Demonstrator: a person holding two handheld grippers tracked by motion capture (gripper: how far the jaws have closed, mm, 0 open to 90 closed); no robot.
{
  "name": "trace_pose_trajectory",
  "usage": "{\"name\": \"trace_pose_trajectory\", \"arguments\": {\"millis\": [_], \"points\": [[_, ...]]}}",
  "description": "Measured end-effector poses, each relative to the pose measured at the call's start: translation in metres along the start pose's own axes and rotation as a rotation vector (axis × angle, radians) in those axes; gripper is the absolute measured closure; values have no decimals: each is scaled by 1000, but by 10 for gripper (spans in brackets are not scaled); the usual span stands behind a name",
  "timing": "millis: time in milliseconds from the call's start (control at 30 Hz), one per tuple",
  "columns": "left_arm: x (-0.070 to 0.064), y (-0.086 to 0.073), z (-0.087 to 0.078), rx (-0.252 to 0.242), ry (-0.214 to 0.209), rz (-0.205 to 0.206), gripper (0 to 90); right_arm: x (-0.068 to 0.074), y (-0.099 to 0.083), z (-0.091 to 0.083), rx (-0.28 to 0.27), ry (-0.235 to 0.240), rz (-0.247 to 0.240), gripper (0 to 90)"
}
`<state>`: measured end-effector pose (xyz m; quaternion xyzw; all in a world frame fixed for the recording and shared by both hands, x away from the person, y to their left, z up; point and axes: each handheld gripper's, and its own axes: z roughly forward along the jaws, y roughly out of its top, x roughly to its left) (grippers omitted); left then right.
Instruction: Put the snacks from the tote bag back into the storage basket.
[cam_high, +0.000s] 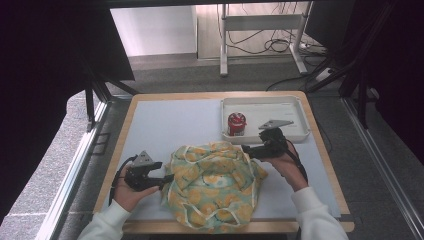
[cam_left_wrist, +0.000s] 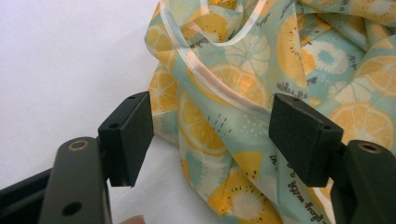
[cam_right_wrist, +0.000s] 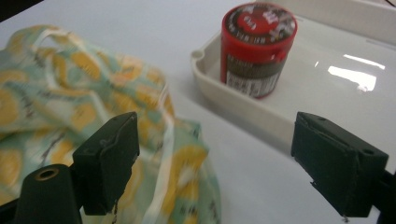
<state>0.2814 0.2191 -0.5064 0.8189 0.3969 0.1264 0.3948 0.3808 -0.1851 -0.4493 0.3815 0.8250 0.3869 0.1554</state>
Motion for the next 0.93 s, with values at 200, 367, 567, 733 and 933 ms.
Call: {"name": "trace_pose_trajectory", "arguments": {"millis": [200, 367, 567, 733, 933], "points": [[0, 0, 0, -4, 1, -10, 312, 3, -34, -21, -20, 44, 18, 154], [1, 0, 0, -4, 5, -9, 312, 0, -57, -33, -30, 40, 48, 167], [1, -1, 1, 0, 7, -8, 312, -7, -71, -35, -29, 35, 75, 179], [1, -1, 1, 0, 7, -9, 312, -6, -71, -34, -41, 40, 69, 184], [1, 0, 1, -1, 9, -3, 312, -6, -72, -35, -56, 34, 77, 185]]}}
